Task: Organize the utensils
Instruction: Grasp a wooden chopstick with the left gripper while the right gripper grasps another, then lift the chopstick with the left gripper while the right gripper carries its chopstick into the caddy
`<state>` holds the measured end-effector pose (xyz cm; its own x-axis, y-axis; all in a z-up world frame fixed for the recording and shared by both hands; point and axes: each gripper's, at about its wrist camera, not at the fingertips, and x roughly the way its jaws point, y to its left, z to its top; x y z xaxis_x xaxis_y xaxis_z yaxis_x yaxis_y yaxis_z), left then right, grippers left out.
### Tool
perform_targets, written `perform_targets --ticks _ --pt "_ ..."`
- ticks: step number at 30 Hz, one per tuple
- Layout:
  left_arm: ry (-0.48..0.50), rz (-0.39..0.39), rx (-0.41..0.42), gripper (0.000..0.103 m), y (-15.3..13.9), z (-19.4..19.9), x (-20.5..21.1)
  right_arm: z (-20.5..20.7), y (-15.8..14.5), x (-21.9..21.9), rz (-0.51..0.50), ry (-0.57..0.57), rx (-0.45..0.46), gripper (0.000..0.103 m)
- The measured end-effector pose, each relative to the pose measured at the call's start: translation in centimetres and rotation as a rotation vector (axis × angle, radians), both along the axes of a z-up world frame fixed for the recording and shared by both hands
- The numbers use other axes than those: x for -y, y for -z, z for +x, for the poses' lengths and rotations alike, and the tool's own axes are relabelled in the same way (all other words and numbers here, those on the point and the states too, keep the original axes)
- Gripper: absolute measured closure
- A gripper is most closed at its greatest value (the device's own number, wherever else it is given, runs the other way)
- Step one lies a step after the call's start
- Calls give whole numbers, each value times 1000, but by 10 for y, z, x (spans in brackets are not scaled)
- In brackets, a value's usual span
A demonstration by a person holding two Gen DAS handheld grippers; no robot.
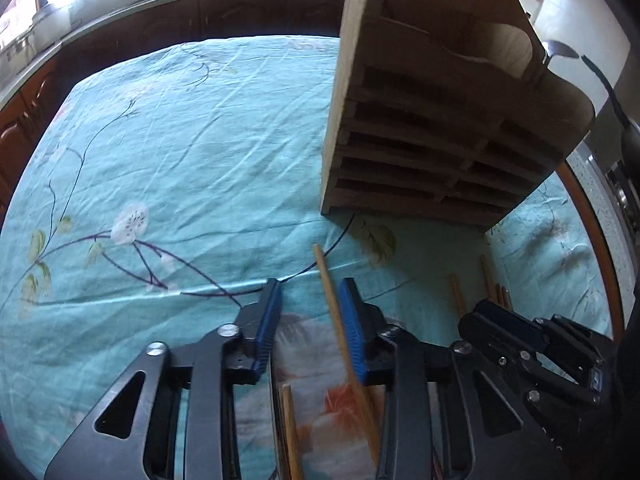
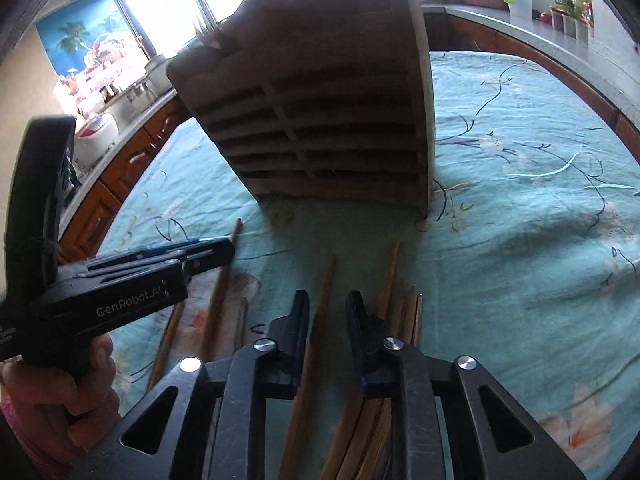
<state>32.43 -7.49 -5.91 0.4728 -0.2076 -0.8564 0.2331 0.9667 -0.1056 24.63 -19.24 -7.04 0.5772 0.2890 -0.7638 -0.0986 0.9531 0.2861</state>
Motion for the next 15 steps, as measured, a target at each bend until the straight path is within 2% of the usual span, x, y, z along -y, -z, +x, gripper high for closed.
perform_targets --ticks 2,5,7,15 --pt "19 21 12 94 1 -1 6 2 0 -4 -30 -12 0 86" --pt "35 46 33 96 0 -5 11 3 0 -15 -103 -32 11 86" --pt "36 26 30 97 0 -8 10 3 0 -19 -141 -36 13 95" --pt "13 -90 50 98 -26 -34 -16 -14 -14 -1 -16 -20 33 97"
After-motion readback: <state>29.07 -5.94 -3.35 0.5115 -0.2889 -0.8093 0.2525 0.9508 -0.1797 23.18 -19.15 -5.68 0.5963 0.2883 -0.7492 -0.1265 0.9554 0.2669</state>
